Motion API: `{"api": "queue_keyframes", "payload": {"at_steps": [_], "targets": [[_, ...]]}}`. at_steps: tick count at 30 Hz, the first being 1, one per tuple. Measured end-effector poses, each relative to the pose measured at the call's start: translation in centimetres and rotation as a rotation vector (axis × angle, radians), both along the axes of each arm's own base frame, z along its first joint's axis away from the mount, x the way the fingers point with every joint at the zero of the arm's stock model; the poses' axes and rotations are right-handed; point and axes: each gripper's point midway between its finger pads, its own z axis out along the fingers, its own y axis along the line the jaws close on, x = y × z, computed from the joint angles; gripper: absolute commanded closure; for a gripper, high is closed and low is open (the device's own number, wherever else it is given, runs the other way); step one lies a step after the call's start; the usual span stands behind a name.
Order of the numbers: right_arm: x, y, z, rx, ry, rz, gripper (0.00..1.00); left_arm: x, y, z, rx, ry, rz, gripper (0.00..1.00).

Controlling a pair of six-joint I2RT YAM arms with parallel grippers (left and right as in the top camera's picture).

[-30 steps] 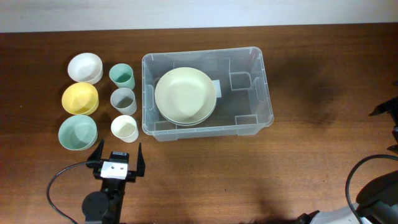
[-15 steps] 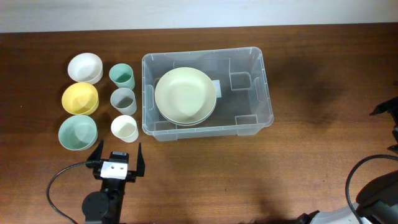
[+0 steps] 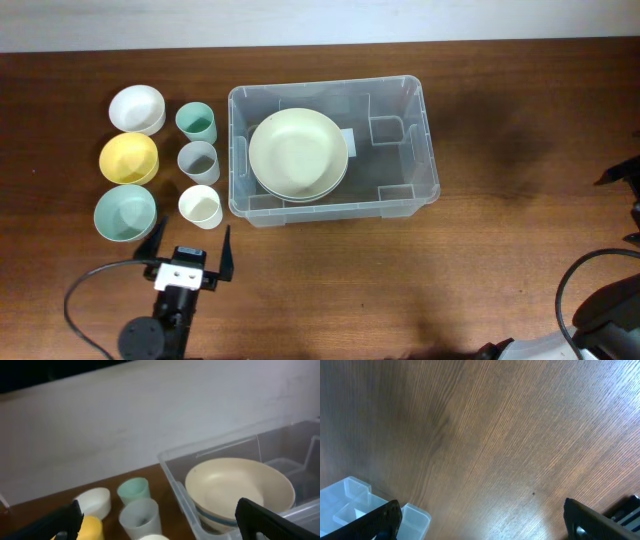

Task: Pack container
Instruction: 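Move the left gripper to the mint bowl at front left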

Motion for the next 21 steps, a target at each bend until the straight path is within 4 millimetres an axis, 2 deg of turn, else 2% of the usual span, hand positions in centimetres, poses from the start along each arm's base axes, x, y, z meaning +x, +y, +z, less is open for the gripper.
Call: {"api": "queue_keyframes", "payload": {"at_steps": [4,5,6,10,11,13,15,17,21], "targets": [[0.0,0.0,0.0,0.0,0.0,0.0,0.01,0.3,0.8,3.4,0.009,0.102,0.031,0.0],[0.0,0.0,0.0,-0.001,0.001,0.0,0.01,0.8,1.1,5.0,0.022,0.172,0.037,0.0],[0.0,0.0,0.0,0.0,0.001,0.0,0.01,1.3,1.1,5.8,0.037,0.213,0.027,0.0],[0.0,0.0,0.0,-0.001,0.001,0.0,0.01,4.4,-1.0,10.5,0.073,0.302,-0.131,0.0],[0.0,0.0,0.0,0.0,0.001,0.0,0.01,5.3,-1.4,10.9,0.074,0.322,-0.161,0.0],[0.0,0.0,0.0,0.0,0.001,0.0,0.01,6.8,-1.3,10.4,0.043,0.399,-0.166,0.0],[0.0,0.0,0.0,0.0,0.001,0.0,0.01,8.2,-0.2,8.9,-0.033,0.529,-0.099,0.0],[0.0,0.0,0.0,0.0,0.001,0.0,0.01,9.1,1.2,7.3,-0.103,0.679,-0.015,0.0],[0.0,0.0,0.0,0.0,0.0,0.0,0.01,11.3,4.5,6.6,-0.213,0.792,0.129,0.0]]}}
